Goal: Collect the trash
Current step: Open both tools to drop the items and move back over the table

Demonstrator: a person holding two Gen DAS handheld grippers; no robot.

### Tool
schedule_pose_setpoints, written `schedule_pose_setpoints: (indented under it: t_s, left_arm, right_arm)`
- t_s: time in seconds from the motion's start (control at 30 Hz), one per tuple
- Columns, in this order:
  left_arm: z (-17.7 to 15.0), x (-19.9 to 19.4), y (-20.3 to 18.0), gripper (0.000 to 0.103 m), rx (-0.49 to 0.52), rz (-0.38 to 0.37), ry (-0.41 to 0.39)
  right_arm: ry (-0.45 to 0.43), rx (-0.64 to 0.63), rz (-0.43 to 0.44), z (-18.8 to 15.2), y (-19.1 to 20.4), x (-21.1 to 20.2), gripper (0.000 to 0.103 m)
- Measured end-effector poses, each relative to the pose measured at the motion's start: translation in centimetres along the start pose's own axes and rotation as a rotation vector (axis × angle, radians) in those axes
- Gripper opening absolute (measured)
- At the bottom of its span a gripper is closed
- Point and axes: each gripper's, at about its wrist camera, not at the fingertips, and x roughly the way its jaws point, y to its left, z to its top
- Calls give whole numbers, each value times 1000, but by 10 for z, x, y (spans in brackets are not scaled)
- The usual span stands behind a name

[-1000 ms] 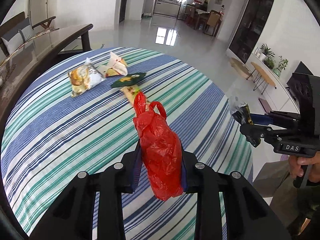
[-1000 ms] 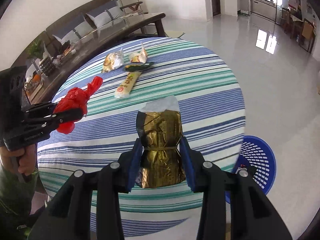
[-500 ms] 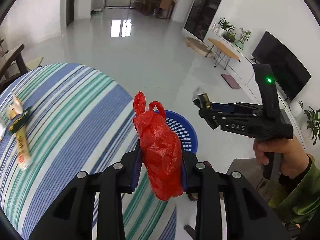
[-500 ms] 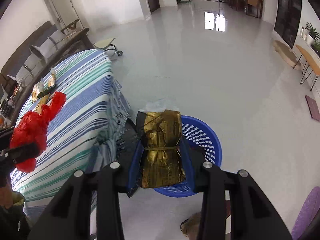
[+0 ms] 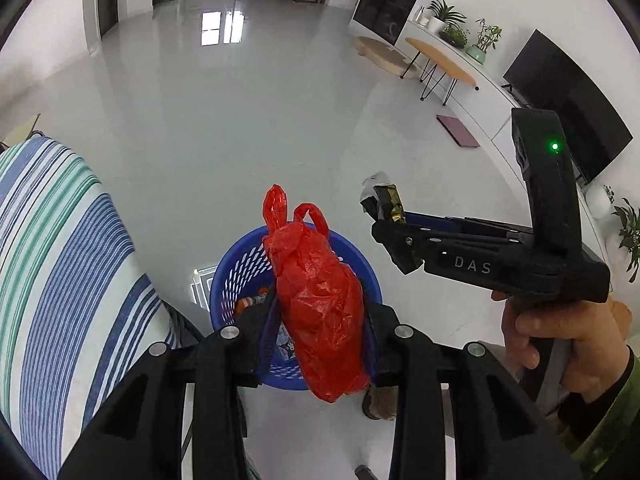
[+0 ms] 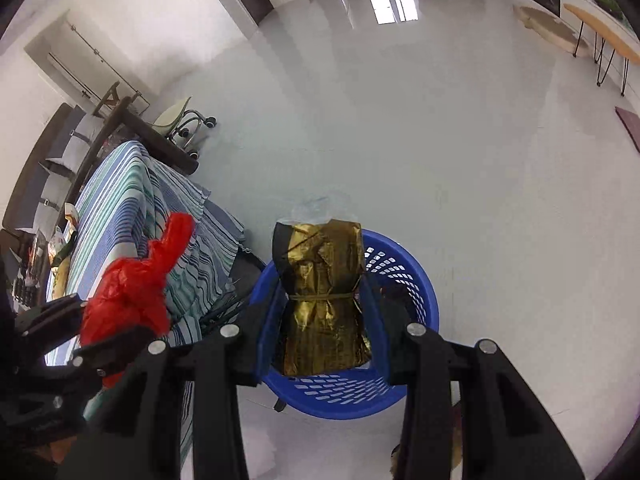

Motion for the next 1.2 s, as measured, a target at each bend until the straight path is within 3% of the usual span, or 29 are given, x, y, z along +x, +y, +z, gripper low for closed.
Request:
schedule_pose_setpoints:
  t_s: [0.03,0.07,0.13,0.3,0.4,0.47,0.5,0.57,0.7,0.93,1.07,1.2]
  left_arm:
    - [2,6,0,39,1,2,3]
    - [4,12,1,44,3,6,8]
    - [5,16,6,76,-9,33,-1]
    - [1,-10,20,82,-60,23,-58]
    - [-15,-46,25,92,-53,60,-118]
    - [-32,-70,27,94,-41,92,-154]
    - [-42,-83,30,97,-38,119,-169]
    - [-72,-107,41,98,-47,168,-200]
    - [-132,-143,74,98,-94,255,-194]
    - [-204,-196,168,98,-238,427,-171]
    - [-233,-226,218,98,-347,505,-184]
    - [-257,-247,253,98,-407,569,-191]
  right_arm:
    - [0,10,5,1,-3,2,40]
    - [1,22,13,2,-5,4,52]
    - [-7,57,19,2,-10,6,63]
    - [-42,52,-9,1,-15,-6,65]
    - [-89,1,-71,-5,-3,-16,78]
    - [-125,-36,-134,-14,8,-22,92]
    - [-142,-58,-176,-18,17,-24,92]
    - [-167,-130,-271,-30,39,-25,92]
    - [-215,-229,-292,-62,83,-30,92]
    - [-281,-393,-94,-129,208,-48,92]
    - [-230,-560,-11,-152,280,-36,92]
    - [-158,-706,-8,-170,328,-6,92]
